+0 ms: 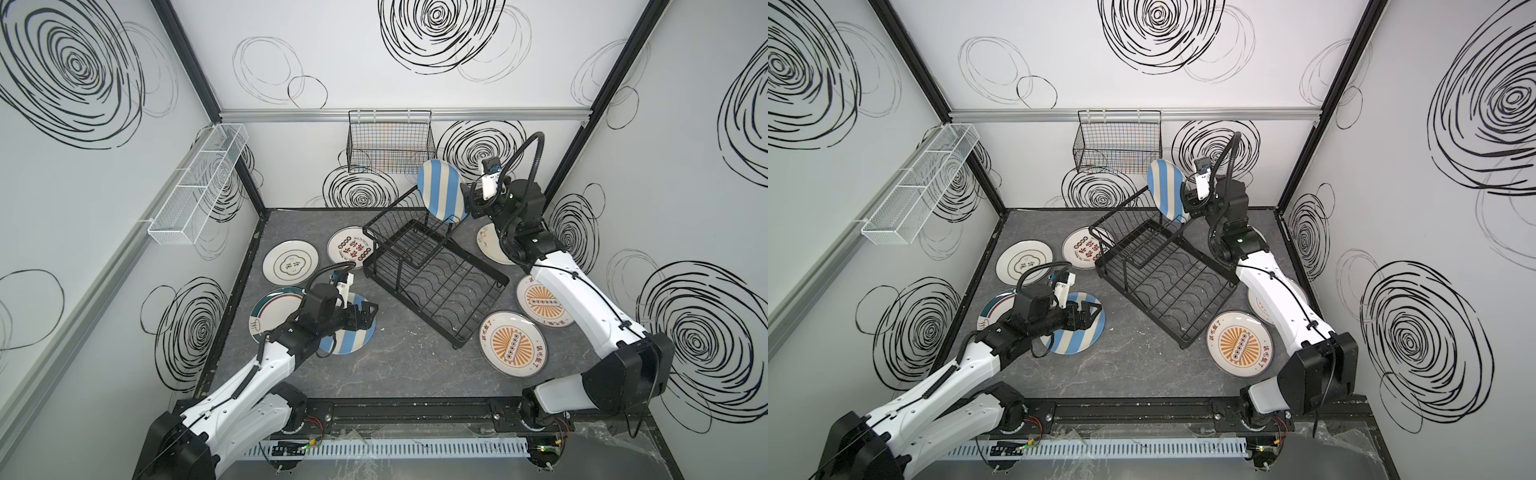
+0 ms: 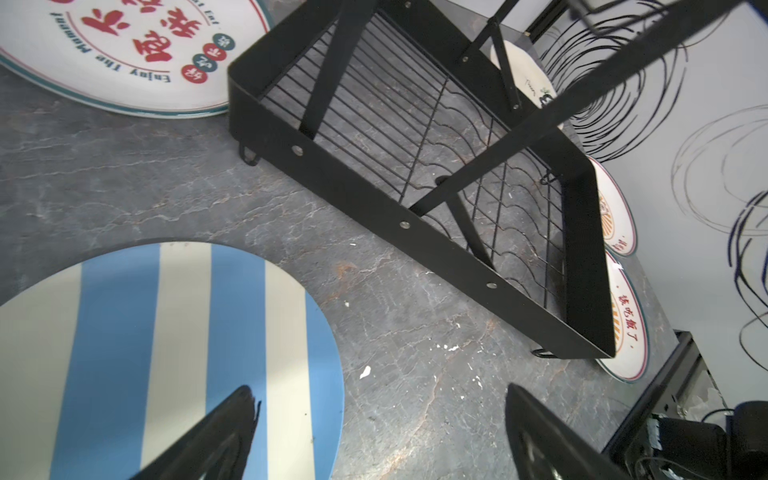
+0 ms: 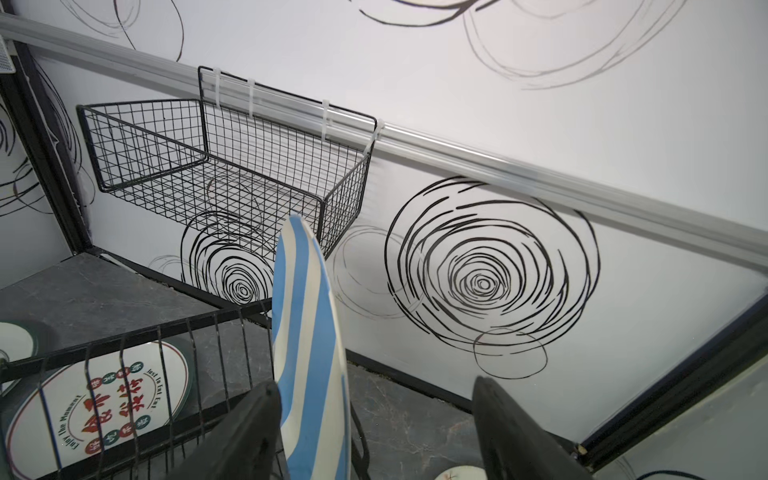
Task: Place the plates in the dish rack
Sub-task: 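Lower the striped plate into the rack's far slot and open the right gripper, then move the right gripper to the second striped plate beside the left gripper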
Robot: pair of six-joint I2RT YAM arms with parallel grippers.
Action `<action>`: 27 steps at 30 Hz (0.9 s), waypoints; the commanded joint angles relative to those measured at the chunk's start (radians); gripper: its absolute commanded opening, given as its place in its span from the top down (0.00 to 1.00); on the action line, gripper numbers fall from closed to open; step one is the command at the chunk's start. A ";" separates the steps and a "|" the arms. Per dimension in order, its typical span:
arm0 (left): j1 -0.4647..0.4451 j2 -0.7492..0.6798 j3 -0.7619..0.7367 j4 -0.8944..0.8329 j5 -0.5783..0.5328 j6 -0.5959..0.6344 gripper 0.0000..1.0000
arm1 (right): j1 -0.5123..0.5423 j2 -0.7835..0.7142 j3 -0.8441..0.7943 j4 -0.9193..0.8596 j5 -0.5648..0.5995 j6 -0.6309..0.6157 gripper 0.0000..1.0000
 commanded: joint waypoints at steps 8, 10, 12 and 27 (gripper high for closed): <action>0.011 0.036 0.052 -0.053 -0.054 0.020 0.04 | 0.118 -0.246 -0.013 -0.285 -0.156 0.295 0.16; -0.031 0.031 0.045 -0.046 -0.084 0.001 0.04 | 0.168 -0.277 -0.035 -0.326 -0.124 0.323 0.16; -0.072 0.041 0.048 -0.053 -0.095 -0.020 0.04 | 0.179 -0.303 -0.049 -0.371 -0.135 0.358 0.15; -0.168 0.114 -0.120 0.147 -0.134 -0.039 0.04 | 0.319 -0.656 -0.587 -0.345 -0.133 0.650 0.14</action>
